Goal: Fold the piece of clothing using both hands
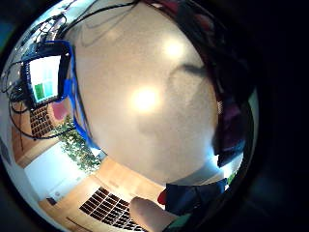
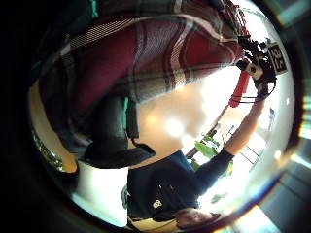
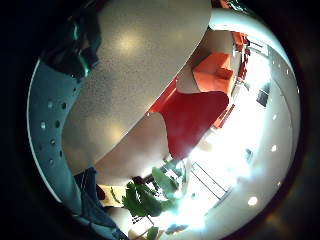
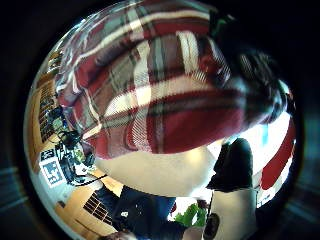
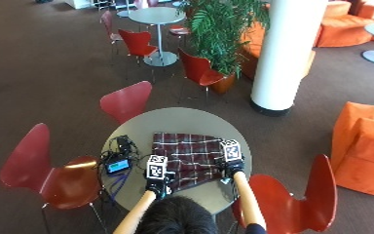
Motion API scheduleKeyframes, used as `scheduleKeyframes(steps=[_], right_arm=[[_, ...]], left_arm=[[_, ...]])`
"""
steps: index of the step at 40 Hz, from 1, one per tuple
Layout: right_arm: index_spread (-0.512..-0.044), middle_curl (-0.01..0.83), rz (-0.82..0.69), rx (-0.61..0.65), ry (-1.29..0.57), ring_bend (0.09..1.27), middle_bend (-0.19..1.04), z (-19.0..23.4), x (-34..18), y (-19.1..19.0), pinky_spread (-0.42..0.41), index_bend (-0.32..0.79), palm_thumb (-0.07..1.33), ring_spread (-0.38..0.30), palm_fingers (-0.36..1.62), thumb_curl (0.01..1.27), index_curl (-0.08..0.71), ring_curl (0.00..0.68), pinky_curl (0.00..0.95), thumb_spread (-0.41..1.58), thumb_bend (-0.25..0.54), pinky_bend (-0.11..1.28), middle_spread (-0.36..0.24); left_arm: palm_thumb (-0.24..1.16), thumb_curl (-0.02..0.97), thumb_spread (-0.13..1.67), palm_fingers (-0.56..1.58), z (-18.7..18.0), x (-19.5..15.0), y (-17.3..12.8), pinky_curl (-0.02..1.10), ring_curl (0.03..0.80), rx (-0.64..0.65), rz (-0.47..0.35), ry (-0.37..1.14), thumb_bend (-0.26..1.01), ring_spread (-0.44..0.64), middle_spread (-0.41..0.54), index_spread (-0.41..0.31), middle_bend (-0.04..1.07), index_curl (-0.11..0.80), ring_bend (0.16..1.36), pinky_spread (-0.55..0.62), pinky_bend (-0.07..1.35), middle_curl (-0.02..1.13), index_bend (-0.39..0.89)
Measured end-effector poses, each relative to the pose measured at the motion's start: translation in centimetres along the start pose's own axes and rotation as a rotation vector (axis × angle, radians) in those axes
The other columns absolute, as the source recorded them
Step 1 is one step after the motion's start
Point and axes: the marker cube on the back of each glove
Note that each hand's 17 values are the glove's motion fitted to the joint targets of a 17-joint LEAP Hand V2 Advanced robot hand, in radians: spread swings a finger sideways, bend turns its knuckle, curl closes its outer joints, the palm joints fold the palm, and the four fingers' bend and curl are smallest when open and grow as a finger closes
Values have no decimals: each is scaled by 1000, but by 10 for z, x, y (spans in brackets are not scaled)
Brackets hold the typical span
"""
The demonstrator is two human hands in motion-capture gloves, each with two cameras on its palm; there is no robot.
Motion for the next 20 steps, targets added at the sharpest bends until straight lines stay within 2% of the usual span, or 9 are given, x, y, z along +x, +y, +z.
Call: scheduleKeyframes(steps=[3, 8, 13, 16, 20], right_arm=[[-391, 288, -22, 0, -16, 538, 156, 3, -2, 10, -57, 171, 944, -132, 717, 508, 250, 317, 356, 981, 99, 720, -201], [-364, 308, -6, -10, 28, 545, 179, 11, -5, 29, -208, 170, 961, -193, 951, 522, 274, 338, 355, 919, 60, 722, -238], [-334, 327, -10, 127, 125, 529, 178, 10, -11, 41, -279, 193, 983, -235, 1092, 551, 316, 362, 353, 800, 17, 661, -251], [-322, 342, 16, 144, 228, 525, 186, 9, -7, 53, -296, 195, 990, -248, 1150, 570, 342, 380, 358, 736, -7, 637, -251], [-310, 374, -80, 121, 209, 511, 233, 9, -21, 77, -305, 171, 1002, -259, 1201, 600, 359, 391, 358, 640, -21, 606, -250]], left_arm=[[448, 348, 1039, 804, 1, -1, 4, 365, 292, 38, -38, -49, 74, -68, -94, -163, 325, 325, 435, -131, 518, 355, 183], [635, 408, 1042, 982, 4, 3, 8, 373, 300, 137, 6, -129, 143, -155, -151, -192, 300, 338, 403, -252, 553, 373, 161], [751, 454, 980, 1146, 36, 2, -27, 389, 320, 219, 95, -175, 155, -235, -207, -224, 289, 361, 368, -350, 580, 399, 174], [796, 484, 908, 1187, 48, -1, -30, 395, 335, 170, 137, -208, 141, -261, -228, -239, 299, 371, 358, -382, 589, 421, 170], [832, 524, 819, 1251, 48, -7, -1, 401, 361, 9, 175, -206, 118, -293, -257, -253, 332, 377, 388, -411, 598, 444, 152]])
